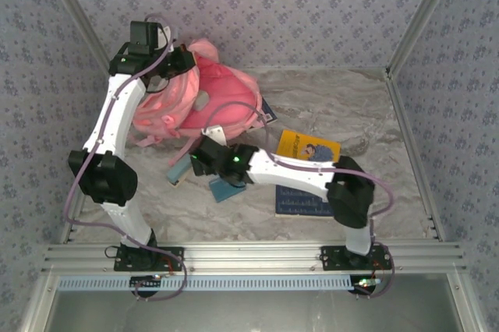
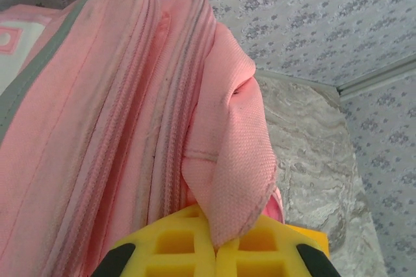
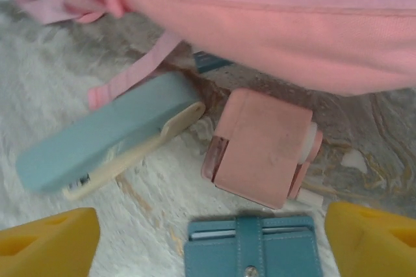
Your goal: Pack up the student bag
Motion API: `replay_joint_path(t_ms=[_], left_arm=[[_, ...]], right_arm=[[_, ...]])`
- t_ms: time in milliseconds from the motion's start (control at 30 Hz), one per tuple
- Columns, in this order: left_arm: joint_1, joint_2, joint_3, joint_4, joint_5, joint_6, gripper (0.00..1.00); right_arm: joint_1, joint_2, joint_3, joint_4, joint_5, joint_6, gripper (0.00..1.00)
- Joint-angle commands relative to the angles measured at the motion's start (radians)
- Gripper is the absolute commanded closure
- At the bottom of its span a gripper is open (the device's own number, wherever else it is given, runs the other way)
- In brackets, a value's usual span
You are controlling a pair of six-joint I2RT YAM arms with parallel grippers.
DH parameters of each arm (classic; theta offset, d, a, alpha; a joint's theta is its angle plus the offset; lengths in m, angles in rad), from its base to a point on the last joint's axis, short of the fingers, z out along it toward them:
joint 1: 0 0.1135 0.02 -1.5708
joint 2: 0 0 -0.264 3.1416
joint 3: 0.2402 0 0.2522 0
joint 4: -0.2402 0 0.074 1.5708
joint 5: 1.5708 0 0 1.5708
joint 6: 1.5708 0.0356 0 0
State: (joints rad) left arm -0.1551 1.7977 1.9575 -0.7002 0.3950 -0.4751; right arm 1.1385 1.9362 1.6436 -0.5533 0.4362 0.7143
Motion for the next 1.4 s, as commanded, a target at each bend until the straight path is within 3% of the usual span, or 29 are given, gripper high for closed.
replay_joint_path(t_ms=[0,133,567,1000,1267,1367], left_arm=[[0.030,0.011,0.044,0.065,0.016,-0.041,1.00],[0.035,0.017,0.041,0.064,0.028,-0.053,1.00],[0.039,0.006,-0.002,0.084,0.053,-0.074,1.00],[0.053,-0.003,-0.038,0.097,0.061,-0.088,1.00],[0.059,-0.007,-0.060,0.114,0.074,-0.105,1.00],[0.059,-0.008,-0.060,0.116,0.075,-0.106,1.00]], right_arm=[[-0.001,0.117,0.181,-0.417,0.082,0.270,0.06],[-0.023,0.151,0.200,-0.399,0.008,0.350,0.03],[-0.085,0.283,0.328,-0.367,-0.124,0.347,0.01],[-0.090,0.370,0.369,-0.332,-0.202,0.380,0.11],[-0.112,0.441,0.420,-0.354,-0.189,0.343,0.13],[-0.123,0.459,0.421,-0.352,-0.187,0.332,0.18]])
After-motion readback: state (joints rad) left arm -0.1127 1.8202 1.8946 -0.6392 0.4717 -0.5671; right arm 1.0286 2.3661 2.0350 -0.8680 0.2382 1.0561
